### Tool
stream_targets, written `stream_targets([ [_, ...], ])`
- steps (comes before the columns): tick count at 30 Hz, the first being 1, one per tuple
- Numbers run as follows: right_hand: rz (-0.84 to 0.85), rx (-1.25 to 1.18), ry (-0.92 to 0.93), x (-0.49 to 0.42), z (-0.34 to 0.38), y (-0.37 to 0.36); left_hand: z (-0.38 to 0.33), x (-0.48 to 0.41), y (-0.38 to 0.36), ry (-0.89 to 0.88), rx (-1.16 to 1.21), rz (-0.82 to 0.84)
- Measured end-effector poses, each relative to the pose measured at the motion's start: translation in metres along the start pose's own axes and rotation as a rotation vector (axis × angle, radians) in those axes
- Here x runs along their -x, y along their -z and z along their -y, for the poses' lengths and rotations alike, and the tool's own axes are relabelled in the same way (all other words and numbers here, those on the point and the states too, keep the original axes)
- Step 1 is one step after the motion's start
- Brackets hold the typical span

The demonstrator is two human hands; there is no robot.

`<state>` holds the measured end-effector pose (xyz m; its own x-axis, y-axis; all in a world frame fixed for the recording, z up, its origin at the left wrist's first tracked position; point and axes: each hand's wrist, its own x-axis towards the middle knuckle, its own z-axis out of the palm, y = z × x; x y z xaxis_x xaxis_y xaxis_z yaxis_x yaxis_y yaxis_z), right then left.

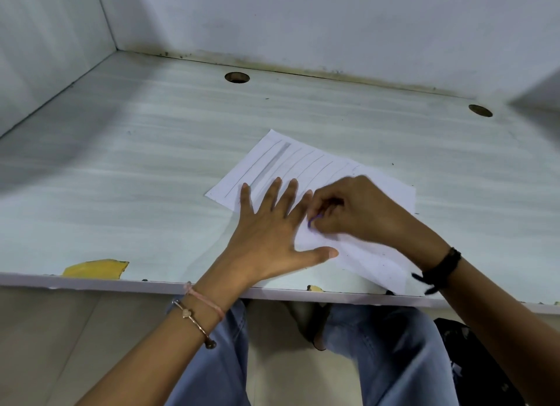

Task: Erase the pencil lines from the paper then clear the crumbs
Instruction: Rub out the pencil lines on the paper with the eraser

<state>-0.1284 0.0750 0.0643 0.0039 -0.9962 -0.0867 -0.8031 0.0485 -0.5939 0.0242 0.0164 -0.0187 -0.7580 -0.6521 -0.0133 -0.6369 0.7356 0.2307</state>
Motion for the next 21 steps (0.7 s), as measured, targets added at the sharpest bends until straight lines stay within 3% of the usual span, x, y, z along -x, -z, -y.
stream_targets([
  [3, 0.102, -0.002, 0.014, 0.005, 0.004, -0.004, 0.001, -0.001, -0.001, -0.002, -0.008, -0.01],
  [7, -0.085, -0.031, -0.03, -0.004, -0.007, 0.006, 0.0, 0.0, 0.0, 0.009, 0.008, 0.002],
  [11, 0.142, -0.035, 0.035, 0.01, 0.008, -0.008, 0.001, -0.001, 0.0, -0.002, -0.026, -0.002],
  [16, -0.102, -0.04, -0.056, -0.008, -0.012, 0.007, -0.001, 0.001, 0.001, 0.01, -0.003, 0.004],
  [19, 0.092, -0.017, 0.003, 0.003, 0.0, -0.003, 0.0, -0.001, 0.0, 0.001, -0.007, 0.001],
  [21, 0.115, -0.029, -0.003, 0.003, -0.001, -0.002, 0.001, -0.001, 0.0, 0.003, -0.015, 0.0],
])
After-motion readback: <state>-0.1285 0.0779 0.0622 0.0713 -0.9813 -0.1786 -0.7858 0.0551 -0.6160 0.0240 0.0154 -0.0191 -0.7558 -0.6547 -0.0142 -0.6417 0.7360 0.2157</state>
